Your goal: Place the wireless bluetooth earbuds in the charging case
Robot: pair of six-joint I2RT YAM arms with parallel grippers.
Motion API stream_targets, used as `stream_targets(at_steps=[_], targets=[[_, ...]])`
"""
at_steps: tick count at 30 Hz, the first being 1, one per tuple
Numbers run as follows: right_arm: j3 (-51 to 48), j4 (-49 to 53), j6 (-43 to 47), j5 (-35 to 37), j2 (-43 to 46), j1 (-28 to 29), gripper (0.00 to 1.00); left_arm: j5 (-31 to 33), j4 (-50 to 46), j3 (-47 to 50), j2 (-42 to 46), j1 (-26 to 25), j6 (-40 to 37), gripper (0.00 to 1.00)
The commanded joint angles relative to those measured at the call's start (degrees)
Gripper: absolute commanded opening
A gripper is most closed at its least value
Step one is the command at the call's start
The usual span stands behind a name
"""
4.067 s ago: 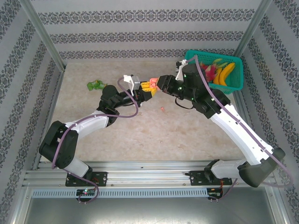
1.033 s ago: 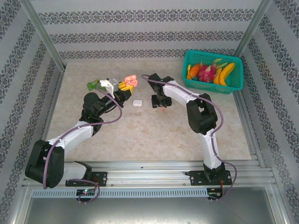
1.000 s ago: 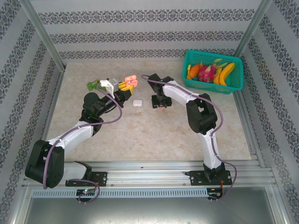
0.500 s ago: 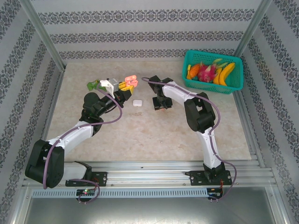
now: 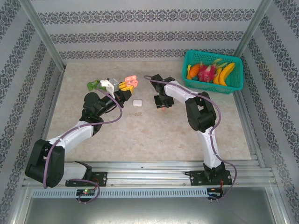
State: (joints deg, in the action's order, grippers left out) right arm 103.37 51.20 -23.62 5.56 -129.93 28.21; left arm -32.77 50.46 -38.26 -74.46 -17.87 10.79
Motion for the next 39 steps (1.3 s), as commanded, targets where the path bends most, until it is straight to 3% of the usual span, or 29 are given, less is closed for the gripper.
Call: stream_targets(at_steps=[1, 39], targets=[[-1.21, -0.19, -0.44, -0.11, -0.92, -0.16, 0.39, -0.83, 1.09, -1.31, -0.49, 0.64, 0.77, 0.00], [-7.66, 0.59, -9.53, 1.47, 1.11, 2.73, 0.34, -0.98, 2.62, -1.20, -1.23, 0.60, 1.87, 0.00]])
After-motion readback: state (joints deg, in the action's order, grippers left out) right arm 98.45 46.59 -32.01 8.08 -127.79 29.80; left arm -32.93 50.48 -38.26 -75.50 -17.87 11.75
